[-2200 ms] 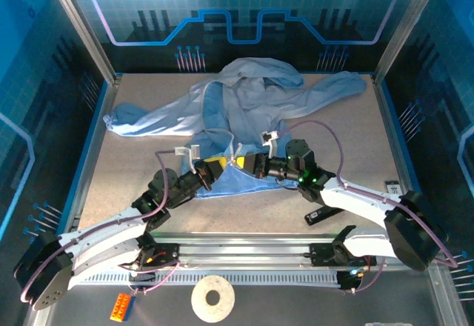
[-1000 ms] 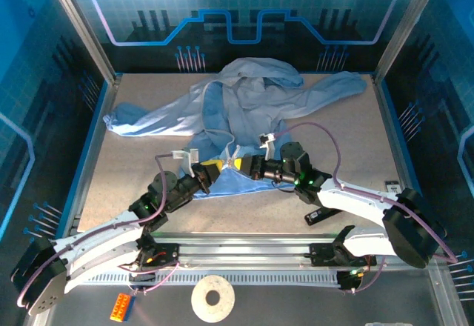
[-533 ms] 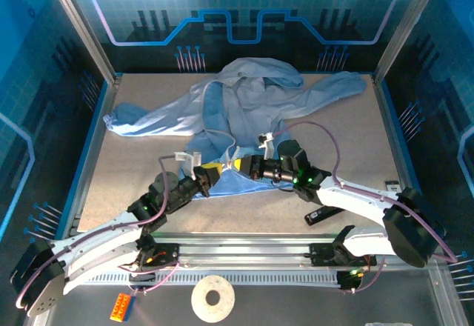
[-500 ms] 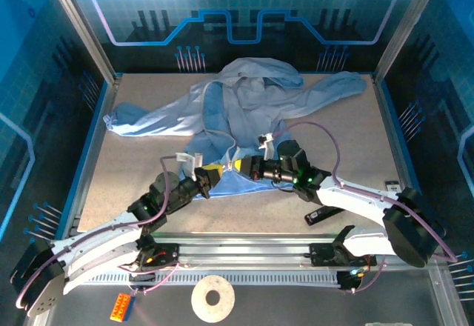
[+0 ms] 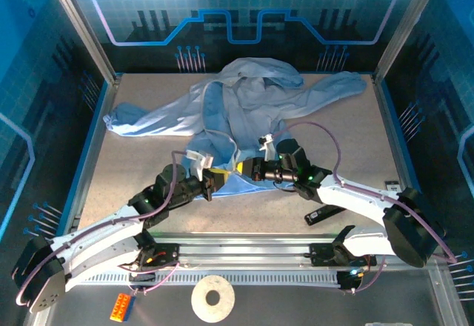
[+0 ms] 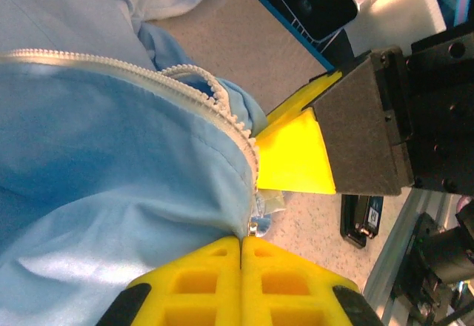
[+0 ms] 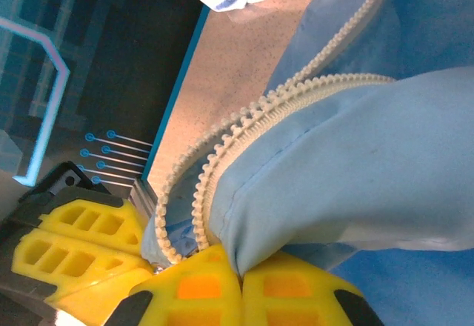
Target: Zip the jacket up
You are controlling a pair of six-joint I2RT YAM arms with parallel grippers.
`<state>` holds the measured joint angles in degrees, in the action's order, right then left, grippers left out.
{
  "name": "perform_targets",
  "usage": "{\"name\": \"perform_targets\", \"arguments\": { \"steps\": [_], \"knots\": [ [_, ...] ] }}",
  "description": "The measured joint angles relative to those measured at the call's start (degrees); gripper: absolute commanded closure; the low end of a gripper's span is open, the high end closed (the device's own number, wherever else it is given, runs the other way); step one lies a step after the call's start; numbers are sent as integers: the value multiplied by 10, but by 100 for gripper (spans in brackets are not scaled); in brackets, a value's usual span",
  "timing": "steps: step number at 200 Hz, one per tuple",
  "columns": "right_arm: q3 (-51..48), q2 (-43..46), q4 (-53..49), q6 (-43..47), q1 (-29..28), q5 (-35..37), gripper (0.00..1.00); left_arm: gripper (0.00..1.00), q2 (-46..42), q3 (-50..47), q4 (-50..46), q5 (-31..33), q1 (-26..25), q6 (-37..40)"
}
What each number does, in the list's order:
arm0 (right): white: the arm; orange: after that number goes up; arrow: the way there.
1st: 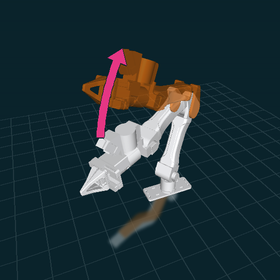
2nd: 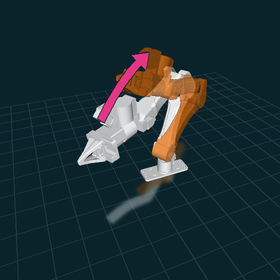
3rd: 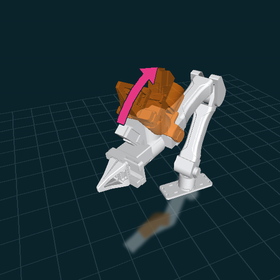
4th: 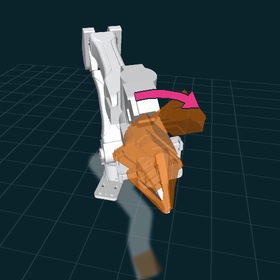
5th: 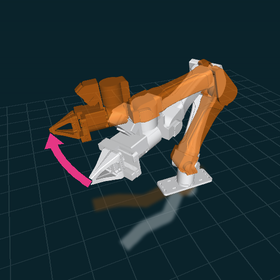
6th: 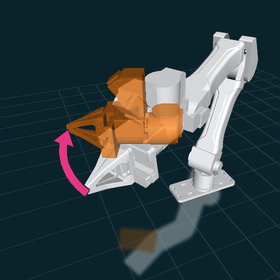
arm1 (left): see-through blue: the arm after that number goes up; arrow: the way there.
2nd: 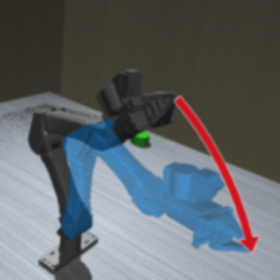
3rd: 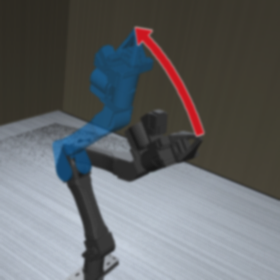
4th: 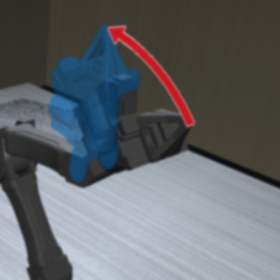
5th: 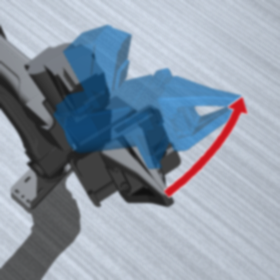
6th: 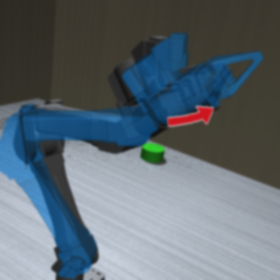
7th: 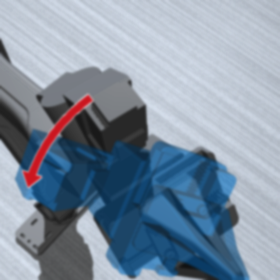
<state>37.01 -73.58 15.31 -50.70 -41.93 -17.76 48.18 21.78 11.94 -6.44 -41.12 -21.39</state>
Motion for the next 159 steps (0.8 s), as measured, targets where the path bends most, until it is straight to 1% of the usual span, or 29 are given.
{"name": "perform_targets", "arguments": {
  "steps": [11,30,51,61,68,89,128,159],
  "knots": [
    [4,0,-13,4,0,-5,100,84,0,4,-14,-10,7,4],
    [5,0,-24,8,1,-7,100,70,-6,6,-42,-22,23,4],
    [4,0,-23,4,2,-9,100,58,-28,6,-74,-33,39,4],
    [2,0,-17,-1,3,-9,100,47,-45,6,-88,-38,49,-1],
    [-3,0,-10,-6,4,-10,100,44,-54,6,-94,-40,53,-9],
    [-16,-2,9,-21,4,-17,100,41,-74,5,-90,-42,59,-50],
    [-25,-11,34,-43,4,-24,100,43,-60,-50,19,-66,60,-148],
    [-25,-11,40,-51,4,-26,100,43,-33,-62,66,-76,60,-180]
  ]
}}
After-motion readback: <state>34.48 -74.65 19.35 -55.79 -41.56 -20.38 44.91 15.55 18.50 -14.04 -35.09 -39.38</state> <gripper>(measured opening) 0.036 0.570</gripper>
